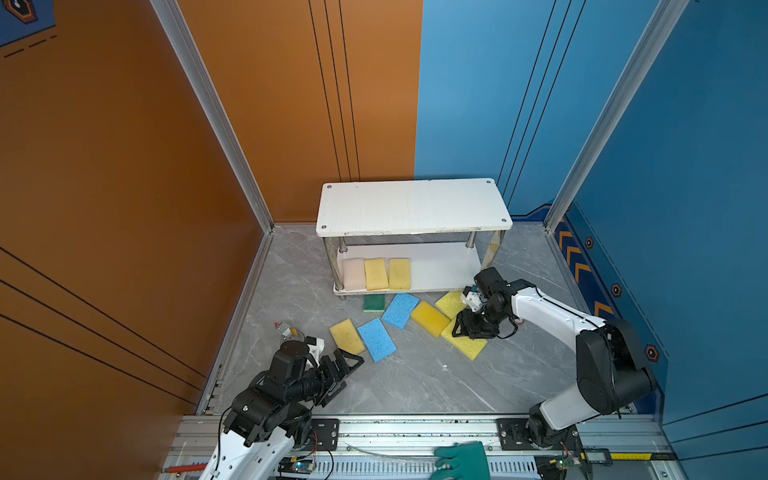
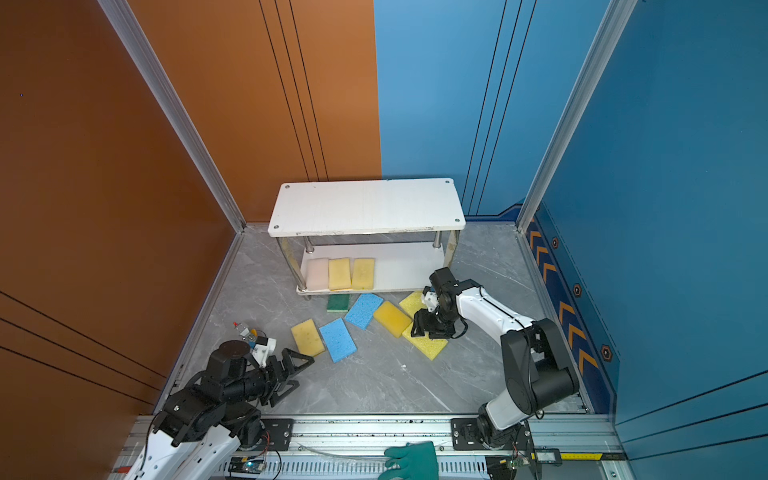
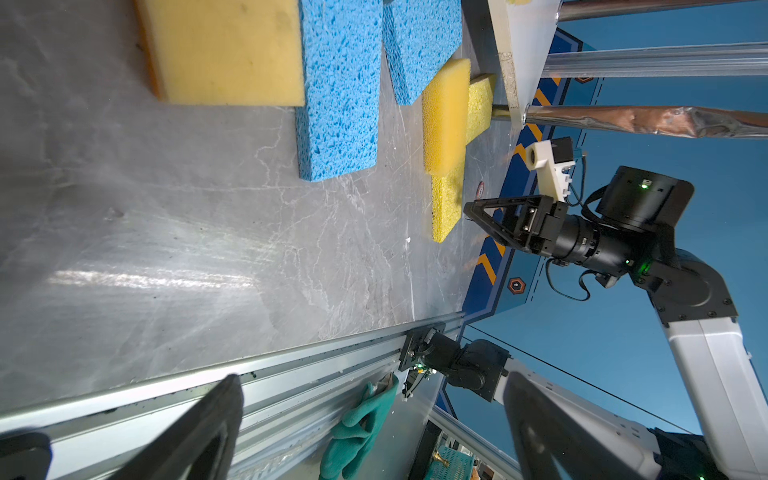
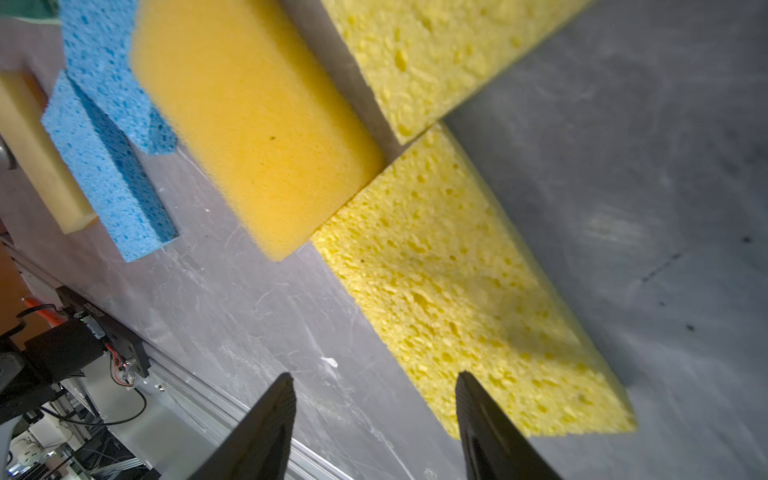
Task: Place and organize the cleaning sponges onto the shelf
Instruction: 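Lower the open right gripper onto the bright yellow cellulose sponge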
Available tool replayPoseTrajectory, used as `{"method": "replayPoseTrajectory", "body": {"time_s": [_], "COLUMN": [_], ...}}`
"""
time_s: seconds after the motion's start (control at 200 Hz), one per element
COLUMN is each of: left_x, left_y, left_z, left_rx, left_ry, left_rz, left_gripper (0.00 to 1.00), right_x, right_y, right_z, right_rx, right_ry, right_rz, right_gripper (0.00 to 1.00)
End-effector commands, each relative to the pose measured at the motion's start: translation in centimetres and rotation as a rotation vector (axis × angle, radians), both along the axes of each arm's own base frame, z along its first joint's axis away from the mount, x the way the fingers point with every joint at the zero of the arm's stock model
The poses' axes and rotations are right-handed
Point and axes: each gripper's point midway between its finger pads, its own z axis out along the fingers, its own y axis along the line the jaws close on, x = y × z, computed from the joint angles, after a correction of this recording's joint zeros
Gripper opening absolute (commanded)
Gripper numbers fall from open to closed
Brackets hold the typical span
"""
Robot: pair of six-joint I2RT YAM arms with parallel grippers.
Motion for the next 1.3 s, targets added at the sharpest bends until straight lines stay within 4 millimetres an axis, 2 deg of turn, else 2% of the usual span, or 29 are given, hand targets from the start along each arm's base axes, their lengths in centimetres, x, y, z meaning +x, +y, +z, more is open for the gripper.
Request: {"method": "replayPoseTrajectory", "body": {"time_s": [0.0,0.115,0.21,0.476,0.681,0.986,1.151,1.296], "left_x": [-0.1,-0.1,-0.2,-0.3,-0.2,0.1,0.4,0.5], "left_y": [0.1,0.1,0.1,0.1,0.2,0.1,-0.1,-0.1], "left_z": [-0.7,-0.2,-0.1,0.2,0.0,-0.8,-0.9,-0.9], "left_rx": [0.01,0.005,-0.003,-0.03,-0.023,-0.009,-0.006,0.003], "left_ry": [0.013,0.003,-0.001,-0.008,-0.003,0.012,0.013,0.011], "left_rz": [0.006,0.005,0.006,0.023,0.025,0.024,0.02,0.012], "left_gripper": [0.98,0.98,0.98,0.98,0.98,0.98,0.98,0.98], "right_x": [1.3,3.0,3.9,4.8,3.4,-0.6,-2.0,-3.2], "right_y": [-1.5,-2.5,-2.8,-2.5,-1.8,0.3,1.4,2.0], "right_z": [0.6,0.8,-0.1,-2.6,-3.2,-3.3,-3.1,-3.7], "right_rx": [-0.031,-0.069,-0.083,-0.053,0.008,0.062,-0.001,-0.099], "right_ry": [-0.029,-0.066,-0.049,0.012,0.059,0.064,0.007,-0.038], "right_rz": [-0.066,-0.08,-0.08,-0.079,-0.068,-0.089,-0.085,-0.052], "right_gripper": [0.64,0.66,0.67,0.67,0.67,0.67,0.65,0.6]}}
